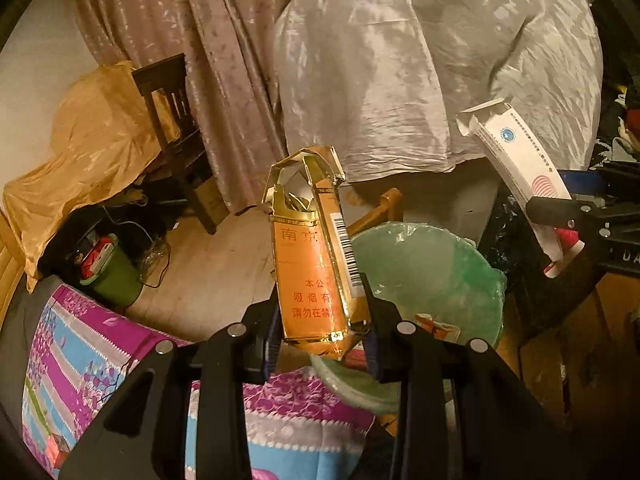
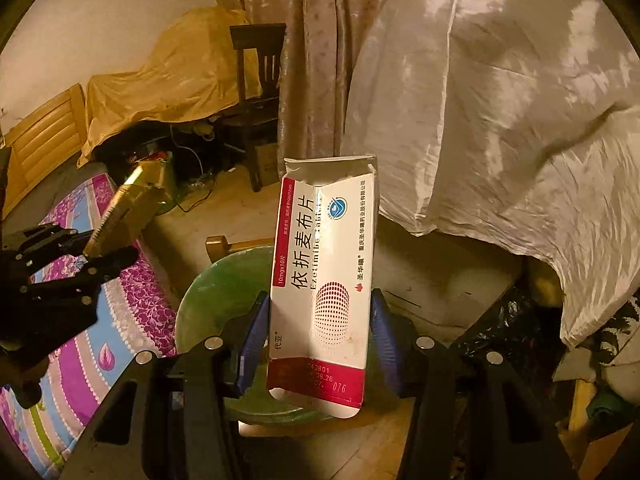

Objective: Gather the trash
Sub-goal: 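Open the left tool over the bin while the right tool drops the medicine box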

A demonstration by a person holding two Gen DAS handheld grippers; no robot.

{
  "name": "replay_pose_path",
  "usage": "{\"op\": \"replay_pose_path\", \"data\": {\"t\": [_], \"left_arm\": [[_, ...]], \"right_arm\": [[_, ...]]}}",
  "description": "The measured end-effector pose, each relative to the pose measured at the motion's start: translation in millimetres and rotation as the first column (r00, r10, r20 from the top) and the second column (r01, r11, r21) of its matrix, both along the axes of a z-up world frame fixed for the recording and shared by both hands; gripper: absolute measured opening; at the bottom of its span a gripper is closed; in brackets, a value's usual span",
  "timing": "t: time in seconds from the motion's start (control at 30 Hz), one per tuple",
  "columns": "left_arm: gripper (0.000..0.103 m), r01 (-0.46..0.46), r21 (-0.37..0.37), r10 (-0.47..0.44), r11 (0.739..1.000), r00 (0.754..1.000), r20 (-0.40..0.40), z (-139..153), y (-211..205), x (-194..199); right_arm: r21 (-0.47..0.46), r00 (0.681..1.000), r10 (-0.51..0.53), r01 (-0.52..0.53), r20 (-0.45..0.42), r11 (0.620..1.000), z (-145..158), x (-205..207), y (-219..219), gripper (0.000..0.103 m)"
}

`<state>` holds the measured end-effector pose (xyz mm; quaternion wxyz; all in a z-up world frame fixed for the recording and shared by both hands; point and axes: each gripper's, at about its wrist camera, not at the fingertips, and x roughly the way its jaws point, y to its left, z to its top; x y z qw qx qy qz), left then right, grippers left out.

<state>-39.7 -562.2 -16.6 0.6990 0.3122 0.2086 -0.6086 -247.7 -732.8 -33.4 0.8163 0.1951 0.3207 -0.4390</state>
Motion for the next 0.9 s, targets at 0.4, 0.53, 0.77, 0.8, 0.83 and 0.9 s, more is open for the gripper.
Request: {"op": "replay_pose_path", "data": {"t": [0.4,0.53,0.77,0.8,0.83,0.9], "left_arm": [[0.032,0.017,0.033,-0.017,0.999,1.000,0.014,-7,-20,-20],[0.033,0.015,0.047,-0.016,0.999,1.000,0.015,-11,-23,-19],[0.034,0.009,0.072,-0.008,0.997,1.000,-0.020,-17,-34,-12],[0.038,0.012,0.072,-0.010,0.997,1.000,-0.024,-18,-35,-12],[0.041,0.018,0.075,-0.016,0.997,0.999,-0.034,-18,-37,-12],[0.068,0.015,0.091,-0.012,0.996,0.999,-0.036,-21,-40,-12]], "right_arm": [[0.031,1.000,-0.008,0.007,0.031,0.999,-9,-4,-5,0.051],[0.039,0.999,0.003,-0.004,0.032,0.999,-12,0,-6,0.051],[0.048,0.999,0.041,-0.042,0.014,0.998,-17,14,-9,0.052],[0.055,0.998,0.058,-0.059,0.013,0.997,-18,17,-9,0.054],[0.053,0.997,0.072,-0.072,0.010,0.996,-19,20,-10,0.054],[0.047,0.998,0.069,-0.068,-0.002,0.997,-23,24,-14,0.065]]}}
